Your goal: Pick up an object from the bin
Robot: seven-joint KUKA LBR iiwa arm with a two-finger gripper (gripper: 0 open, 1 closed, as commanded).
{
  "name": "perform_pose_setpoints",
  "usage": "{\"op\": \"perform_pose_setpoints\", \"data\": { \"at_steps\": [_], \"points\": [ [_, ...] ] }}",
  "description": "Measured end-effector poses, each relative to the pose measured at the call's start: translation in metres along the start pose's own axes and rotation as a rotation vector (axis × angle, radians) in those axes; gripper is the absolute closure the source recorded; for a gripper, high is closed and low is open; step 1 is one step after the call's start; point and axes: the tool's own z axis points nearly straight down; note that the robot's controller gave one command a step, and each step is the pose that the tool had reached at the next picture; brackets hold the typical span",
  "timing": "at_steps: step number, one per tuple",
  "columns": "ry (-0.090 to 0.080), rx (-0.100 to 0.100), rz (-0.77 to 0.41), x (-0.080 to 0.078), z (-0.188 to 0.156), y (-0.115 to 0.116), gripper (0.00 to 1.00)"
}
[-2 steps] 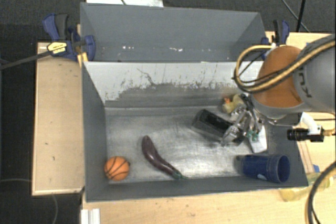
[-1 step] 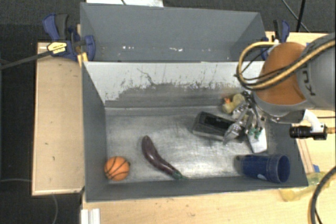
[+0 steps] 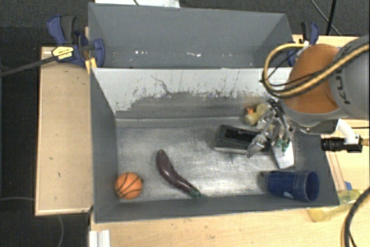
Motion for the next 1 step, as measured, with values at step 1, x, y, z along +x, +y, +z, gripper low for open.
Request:
{"op": "perform_pose_setpoints", "data": {
  "at_steps": [1],
  "points": [
    [0.000,0.000,-0.002,0.0002,-0.0060,-0.0002,1.00]
  ]
}}
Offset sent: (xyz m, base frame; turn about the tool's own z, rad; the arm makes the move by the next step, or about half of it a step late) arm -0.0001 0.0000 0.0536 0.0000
